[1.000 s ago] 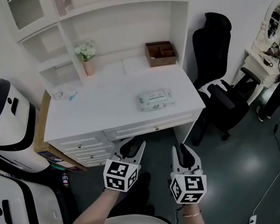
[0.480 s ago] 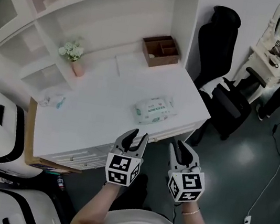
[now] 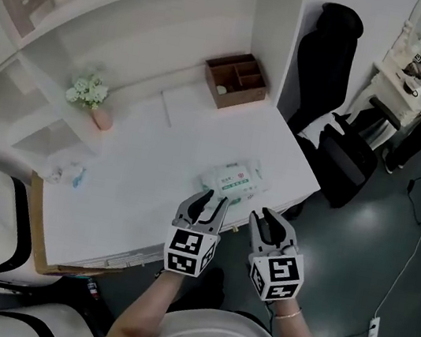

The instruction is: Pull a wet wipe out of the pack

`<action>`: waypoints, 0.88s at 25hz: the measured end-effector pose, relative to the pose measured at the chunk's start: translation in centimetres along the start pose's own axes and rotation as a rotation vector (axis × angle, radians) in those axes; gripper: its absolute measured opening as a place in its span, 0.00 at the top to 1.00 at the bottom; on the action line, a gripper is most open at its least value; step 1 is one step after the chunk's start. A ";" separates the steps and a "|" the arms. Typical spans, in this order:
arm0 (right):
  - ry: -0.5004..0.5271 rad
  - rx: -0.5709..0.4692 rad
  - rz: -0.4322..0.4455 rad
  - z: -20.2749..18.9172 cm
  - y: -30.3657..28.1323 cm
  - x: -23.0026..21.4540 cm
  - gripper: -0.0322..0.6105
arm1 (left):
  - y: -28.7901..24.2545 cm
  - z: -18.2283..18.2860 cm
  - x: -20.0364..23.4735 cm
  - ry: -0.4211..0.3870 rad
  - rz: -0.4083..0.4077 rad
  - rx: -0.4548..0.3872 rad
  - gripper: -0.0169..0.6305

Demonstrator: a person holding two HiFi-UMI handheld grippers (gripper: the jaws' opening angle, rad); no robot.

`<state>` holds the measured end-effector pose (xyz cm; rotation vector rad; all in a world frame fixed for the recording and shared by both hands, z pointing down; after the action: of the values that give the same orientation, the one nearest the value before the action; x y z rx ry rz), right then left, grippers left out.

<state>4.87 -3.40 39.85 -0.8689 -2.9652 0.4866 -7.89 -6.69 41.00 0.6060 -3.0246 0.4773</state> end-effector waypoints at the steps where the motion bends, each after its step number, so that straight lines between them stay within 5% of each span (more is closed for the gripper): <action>1: 0.003 0.006 -0.004 0.0 -0.4 -0.1 0.83 | -0.5 0.1 0.2 -0.003 -0.007 0.002 0.77; 22: 0.076 0.139 0.023 -1.5 -5.2 -3.2 0.83 | -6.2 -1.1 0.4 -0.079 -0.043 0.097 0.73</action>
<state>5.04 -8.82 43.10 -0.8868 -2.8164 0.6363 -5.95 -11.94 43.94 0.7094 -3.0701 0.6156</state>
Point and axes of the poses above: the fingertips, and each gripper's own axes: y backward along the fingers, x to its left, z out of its top, the point moved 4 cm from there along y, backward along the fingers, and after that the axes turned 5 degrees about z, right-handed, at the moved point
